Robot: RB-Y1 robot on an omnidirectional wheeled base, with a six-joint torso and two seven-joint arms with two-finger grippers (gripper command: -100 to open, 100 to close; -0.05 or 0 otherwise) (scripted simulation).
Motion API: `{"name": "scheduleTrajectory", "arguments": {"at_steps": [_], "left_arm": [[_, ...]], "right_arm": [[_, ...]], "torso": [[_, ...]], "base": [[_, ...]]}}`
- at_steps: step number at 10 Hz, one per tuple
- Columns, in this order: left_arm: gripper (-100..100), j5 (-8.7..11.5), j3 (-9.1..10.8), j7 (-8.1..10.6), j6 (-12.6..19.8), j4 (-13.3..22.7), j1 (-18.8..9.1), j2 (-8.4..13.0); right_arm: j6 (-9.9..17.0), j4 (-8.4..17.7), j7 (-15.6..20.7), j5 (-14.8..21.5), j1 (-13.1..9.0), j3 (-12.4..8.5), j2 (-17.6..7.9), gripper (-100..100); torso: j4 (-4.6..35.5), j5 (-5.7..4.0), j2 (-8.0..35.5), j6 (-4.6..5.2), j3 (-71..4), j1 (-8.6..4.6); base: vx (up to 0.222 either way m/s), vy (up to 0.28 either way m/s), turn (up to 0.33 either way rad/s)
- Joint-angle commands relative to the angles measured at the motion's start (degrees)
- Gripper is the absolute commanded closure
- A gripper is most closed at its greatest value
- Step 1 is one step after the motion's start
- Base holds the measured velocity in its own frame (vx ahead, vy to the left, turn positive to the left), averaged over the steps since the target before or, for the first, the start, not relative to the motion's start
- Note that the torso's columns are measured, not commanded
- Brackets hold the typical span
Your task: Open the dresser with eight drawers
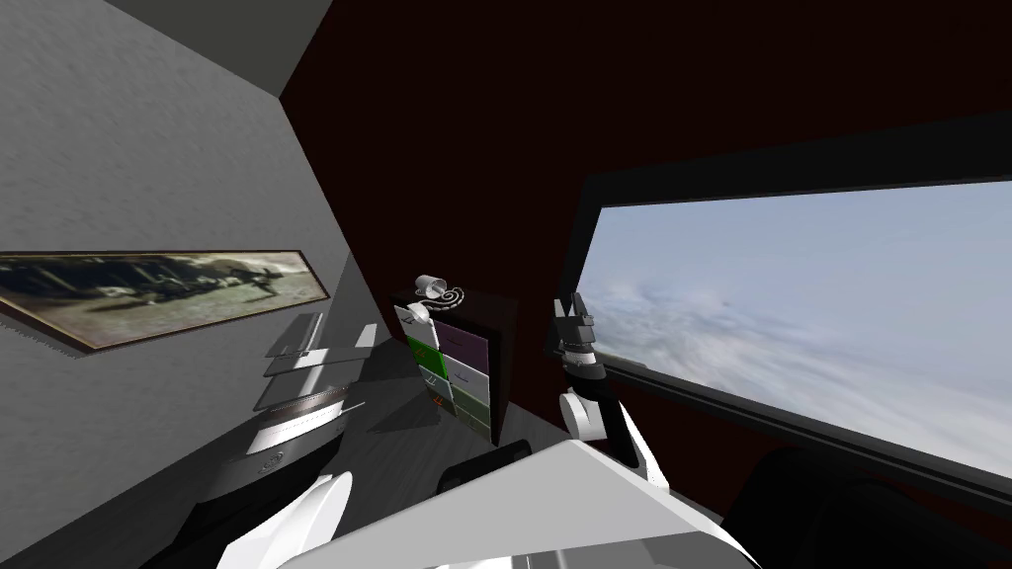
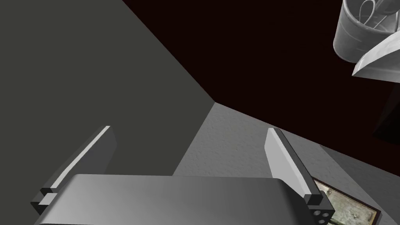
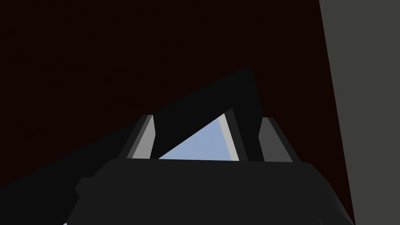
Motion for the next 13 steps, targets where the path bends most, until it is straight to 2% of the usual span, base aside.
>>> {"name": "scheduleTrajectory", "arguments": {"at_steps": [1,9,10,11,13], "left_arm": [[0,0.0,0.00,0.00,0.0,0.0,0.0,0.0],[0,0.0,0.00,0.00,0.0,0.0,0.0,0.0],[-100,-0.1,-0.17,-0.07,-0.1,0.6,-0.2,1.7],[-100,-0.2,-0.34,-0.14,-0.2,1.3,-0.3,2.8],[-100,-0.4,-0.80,-0.33,-0.4,3.1,-0.8,4.8]], "right_arm": [[0.0,0.0,0.0,0.0,0.0,0.0,0.0,0],[0.0,0.0,0.0,0.0,0.0,0.0,0.0,0],[0.0,0.0,0.0,0.0,0.0,0.0,0.0,0],[0.0,0.0,0.0,0.0,0.0,0.0,0.0,0],[0.0,0.0,0.0,0.0,0.0,0.0,0.0,0]], "torso": [[2.3,0.00,2.3,0.00,-4.7,0.00],[35.4,0.00,35.4,0.00,-70.7,0.00],[39.6,0.00,39.6,0.00,-79.2,0.00],[41.5,0.01,41.6,0.01,-83.1,0.01],[42.2,0.01,42.2,0.00,-84.5,0.02]], "base": [[0.000,0.000,0.000],[0.000,0.000,0.000],[0.004,0.001,-0.021],[-0.003,0.003,-0.032],[-0.007,0.004,-0.043]]}}
